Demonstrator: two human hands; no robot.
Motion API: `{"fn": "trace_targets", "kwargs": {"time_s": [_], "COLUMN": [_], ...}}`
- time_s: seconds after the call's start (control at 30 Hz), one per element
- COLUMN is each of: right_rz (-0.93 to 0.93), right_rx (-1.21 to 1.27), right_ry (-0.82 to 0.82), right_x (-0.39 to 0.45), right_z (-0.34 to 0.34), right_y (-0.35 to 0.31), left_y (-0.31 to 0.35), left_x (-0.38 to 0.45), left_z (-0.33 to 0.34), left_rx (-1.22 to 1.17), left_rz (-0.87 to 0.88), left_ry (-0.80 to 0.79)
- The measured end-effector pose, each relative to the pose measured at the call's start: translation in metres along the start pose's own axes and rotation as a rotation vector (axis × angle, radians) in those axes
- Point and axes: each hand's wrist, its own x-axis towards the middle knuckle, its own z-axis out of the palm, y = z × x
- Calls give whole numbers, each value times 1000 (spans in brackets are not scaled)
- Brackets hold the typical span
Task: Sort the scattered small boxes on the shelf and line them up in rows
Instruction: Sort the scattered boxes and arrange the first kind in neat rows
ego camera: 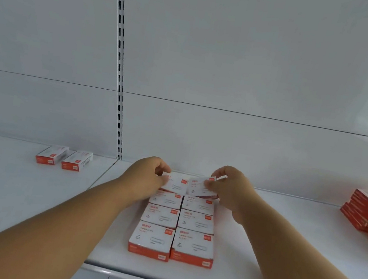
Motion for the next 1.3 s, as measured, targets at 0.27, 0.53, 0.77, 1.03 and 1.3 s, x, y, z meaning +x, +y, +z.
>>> {"fn": "trace_targets", "kwargs": {"time_s": [0.27,0.53,0.77,1.03,1.3], "right_rz": [-51,-113,-380,-511,-395], "right_rx": [-312,-424,-639,-595,-751], "right_ry": [-63,-117,0,-76,-191], "right_x": [3,1,-14,-33,-24], "right_z": [8,6,32,134,268], "right_y": [9,3,-37,-109,-154], "left_y": [-10,-14,-18,-90,-179], "left_x": [0,4,-4,-12,22], "left_z": [9,14,-15,-133,-222], "left_rx": [52,142,132,333,478], "left_rz": [20,65,158,219,134], "left_ry": [-35,14,72,92,56]}}
